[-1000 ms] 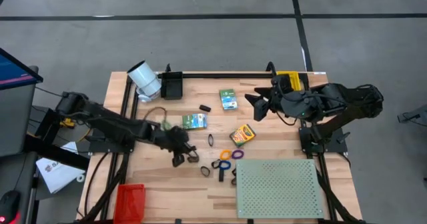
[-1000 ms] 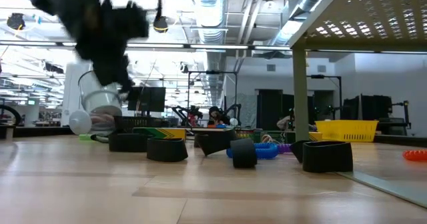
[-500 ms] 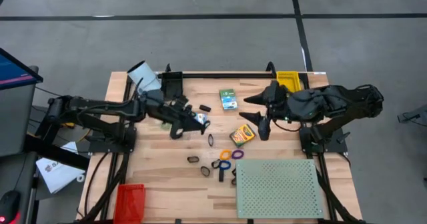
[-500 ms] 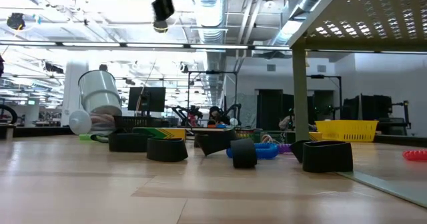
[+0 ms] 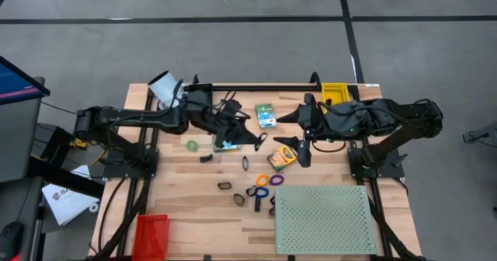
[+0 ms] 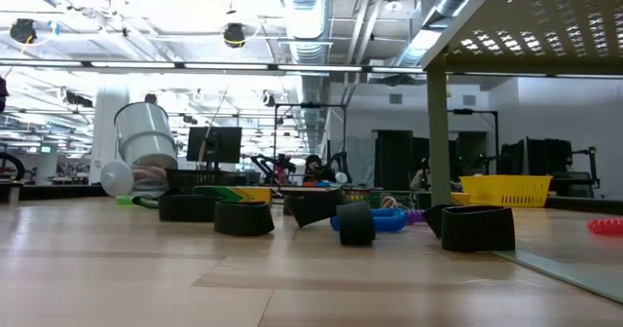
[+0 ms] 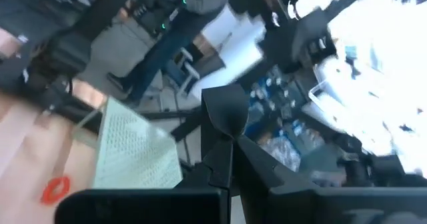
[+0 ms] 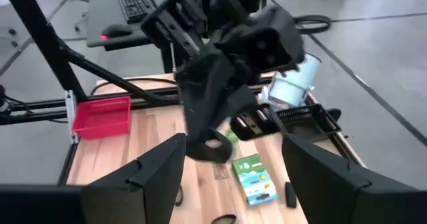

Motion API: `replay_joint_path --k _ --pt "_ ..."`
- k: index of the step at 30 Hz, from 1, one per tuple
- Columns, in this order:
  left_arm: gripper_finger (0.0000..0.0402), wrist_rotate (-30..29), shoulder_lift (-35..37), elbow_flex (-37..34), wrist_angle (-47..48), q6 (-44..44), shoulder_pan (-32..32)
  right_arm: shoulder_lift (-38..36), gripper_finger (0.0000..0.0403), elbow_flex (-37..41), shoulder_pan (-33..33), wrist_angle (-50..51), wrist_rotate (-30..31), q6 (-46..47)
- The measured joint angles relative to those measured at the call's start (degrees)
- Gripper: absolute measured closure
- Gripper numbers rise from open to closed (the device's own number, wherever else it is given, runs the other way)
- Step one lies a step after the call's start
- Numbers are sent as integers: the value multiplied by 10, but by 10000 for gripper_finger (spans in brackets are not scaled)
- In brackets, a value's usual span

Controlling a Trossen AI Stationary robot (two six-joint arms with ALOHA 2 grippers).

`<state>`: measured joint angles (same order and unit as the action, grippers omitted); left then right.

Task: Pick & Place Office Desk Supplies
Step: Put the black rubber band into the yellow bin

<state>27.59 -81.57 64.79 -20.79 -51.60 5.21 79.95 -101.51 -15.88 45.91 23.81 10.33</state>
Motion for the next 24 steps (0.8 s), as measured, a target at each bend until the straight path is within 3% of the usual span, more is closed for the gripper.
replay_joint_path --k 10,24 --pt "401 28 -27 69 -2 -49 -2 -1 156 0 0 0 -29 -15" --pt "401 22 -27 71 -2 -59 -4 20 162 0 29 -29 -59 -49"
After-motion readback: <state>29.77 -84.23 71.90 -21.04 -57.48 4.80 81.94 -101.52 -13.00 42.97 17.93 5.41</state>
